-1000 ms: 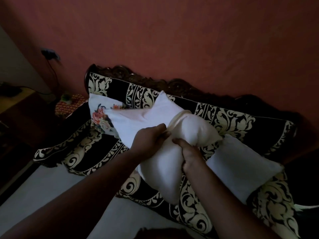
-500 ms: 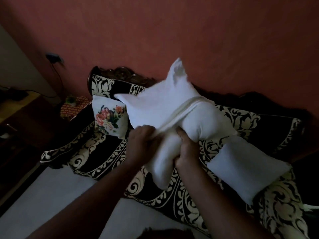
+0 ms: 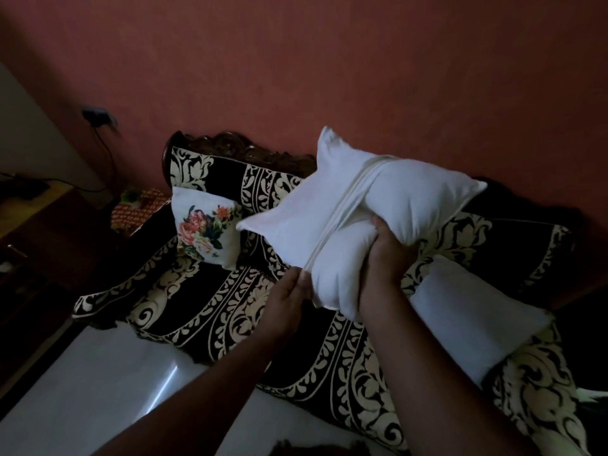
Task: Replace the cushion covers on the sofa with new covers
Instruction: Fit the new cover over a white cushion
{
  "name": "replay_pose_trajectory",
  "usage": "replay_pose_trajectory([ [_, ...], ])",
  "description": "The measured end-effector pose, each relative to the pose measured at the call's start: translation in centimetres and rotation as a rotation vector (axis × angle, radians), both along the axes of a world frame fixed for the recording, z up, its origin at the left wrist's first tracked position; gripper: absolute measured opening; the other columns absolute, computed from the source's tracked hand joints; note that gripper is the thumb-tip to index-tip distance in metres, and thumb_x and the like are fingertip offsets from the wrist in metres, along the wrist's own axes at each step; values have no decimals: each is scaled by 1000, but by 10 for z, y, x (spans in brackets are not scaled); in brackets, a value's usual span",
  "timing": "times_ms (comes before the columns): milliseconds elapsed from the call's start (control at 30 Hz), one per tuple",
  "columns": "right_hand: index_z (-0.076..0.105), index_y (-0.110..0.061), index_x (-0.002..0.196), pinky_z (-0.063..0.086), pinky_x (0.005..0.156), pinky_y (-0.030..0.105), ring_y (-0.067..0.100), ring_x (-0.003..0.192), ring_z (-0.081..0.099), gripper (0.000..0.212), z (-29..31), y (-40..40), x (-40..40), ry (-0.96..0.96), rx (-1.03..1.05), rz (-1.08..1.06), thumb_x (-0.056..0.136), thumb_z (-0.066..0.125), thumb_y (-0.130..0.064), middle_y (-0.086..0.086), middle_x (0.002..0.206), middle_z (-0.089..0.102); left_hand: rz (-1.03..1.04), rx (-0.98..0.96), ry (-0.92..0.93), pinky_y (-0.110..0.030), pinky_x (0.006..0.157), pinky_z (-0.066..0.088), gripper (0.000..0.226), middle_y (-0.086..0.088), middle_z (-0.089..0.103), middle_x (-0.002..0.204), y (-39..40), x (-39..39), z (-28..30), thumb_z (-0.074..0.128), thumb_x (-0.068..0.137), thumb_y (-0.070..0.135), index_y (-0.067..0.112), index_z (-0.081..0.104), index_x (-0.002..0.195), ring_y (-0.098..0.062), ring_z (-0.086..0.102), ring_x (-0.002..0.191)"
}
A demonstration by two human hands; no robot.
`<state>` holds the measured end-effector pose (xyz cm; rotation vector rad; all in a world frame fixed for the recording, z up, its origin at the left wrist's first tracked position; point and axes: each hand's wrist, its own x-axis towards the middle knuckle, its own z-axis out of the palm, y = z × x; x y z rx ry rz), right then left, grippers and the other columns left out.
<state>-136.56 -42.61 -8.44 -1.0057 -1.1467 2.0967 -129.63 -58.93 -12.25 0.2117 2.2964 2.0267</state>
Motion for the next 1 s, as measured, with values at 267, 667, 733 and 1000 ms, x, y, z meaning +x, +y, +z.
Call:
replay_pose_trajectory([
  [267,65,-12,108,49,86,27,20,103,65,40,-32,11,-11,-101,485,-1,79,85,-31,-6,103,67,-251,-311,219,-36,59,39,30,7,43,67,13,23,-8,50,103,35,23,40,78,-5,41,64],
  [667,59,-21,131,49,92,13,0,112,63,75,-49,-13,33,41,579,565,66,95,-31,-15,122,67,282,-506,203,-35,60,45,38,6,57,70,-23,-86,36,54,96,61,26,47,83,-13,58,67],
  [733,64,-23,129,53,96,25,6,115,65,67,-52,-13,37,55,601,650,70,92,-34,-11,123,70,236,-608,307,-38,58,43,43,3,55,68,-17,-83,41,49,96,65,23,45,88,-18,56,65],
  [1000,50,-24,136,52,93,32,11,113,61,112,-63,13,45,-244,1007,779,44,85,-78,-11,120,62,-4,-293,263,-34,60,34,44,10,36,65,-4,-83,24,55,103,43,12,38,76,-6,39,62],
])
